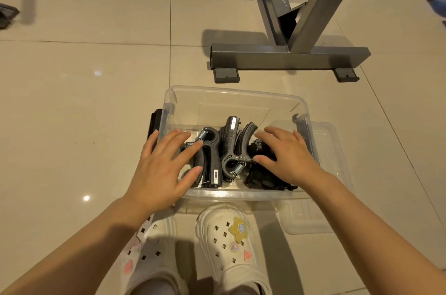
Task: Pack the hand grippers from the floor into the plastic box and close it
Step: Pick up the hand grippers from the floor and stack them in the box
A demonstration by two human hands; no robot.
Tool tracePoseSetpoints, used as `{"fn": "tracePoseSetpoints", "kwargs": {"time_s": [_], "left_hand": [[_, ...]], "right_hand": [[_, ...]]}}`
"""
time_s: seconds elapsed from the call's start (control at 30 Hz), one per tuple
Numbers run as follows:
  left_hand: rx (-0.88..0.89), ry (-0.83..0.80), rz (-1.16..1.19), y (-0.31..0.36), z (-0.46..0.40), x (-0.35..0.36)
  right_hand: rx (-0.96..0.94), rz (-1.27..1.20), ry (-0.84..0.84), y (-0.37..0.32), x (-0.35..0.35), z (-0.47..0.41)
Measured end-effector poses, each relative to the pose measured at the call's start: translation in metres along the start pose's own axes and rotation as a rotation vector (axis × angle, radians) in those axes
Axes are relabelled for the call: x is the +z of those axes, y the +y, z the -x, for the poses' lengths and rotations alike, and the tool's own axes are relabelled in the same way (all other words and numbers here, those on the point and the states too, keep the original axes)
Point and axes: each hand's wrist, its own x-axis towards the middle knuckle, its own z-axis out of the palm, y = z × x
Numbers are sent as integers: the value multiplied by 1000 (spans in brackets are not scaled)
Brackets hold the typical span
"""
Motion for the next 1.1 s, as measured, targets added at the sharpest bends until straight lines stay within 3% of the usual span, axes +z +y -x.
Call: {"fn": "tracePoseSetpoints", "kwargs": {"time_s": [0.2,0.37,0.63,0.87,1.0,1.1], "left_hand": [[11,-49,61,20,10,-74],[-198,0,136,34,48,-193],[-414,156,88,42,183,-360],[-605,315,65,17,291,-382],[-773,249,72,-22,361,-379],[-973,534,282,-45,424,-386]], "right_hand": [[-109,-109,-80,-45,-68,43],[-286,-135,-73,-120,-137,73],[-579,-153,-16,-266,-202,138],[-796,-73,-105,-405,-207,157],[-917,104,-244,-500,-170,140],[-1014,188,-246,-565,-146,135]]}}
